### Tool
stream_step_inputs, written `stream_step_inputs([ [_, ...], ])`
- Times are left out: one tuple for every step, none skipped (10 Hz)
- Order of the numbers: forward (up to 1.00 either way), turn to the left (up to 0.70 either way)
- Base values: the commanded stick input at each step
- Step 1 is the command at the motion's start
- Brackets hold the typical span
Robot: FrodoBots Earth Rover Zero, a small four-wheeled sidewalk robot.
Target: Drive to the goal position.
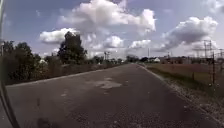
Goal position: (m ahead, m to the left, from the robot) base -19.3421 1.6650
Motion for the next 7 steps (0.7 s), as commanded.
stream_step_inputs([
  [0.04,0.0],
  [0.04,0.0],
  [0.04,0.0],
  [0.04,0.0],
  [0.04,0.0],
  [0.04,0.0],
  [0.04,0.0],
])
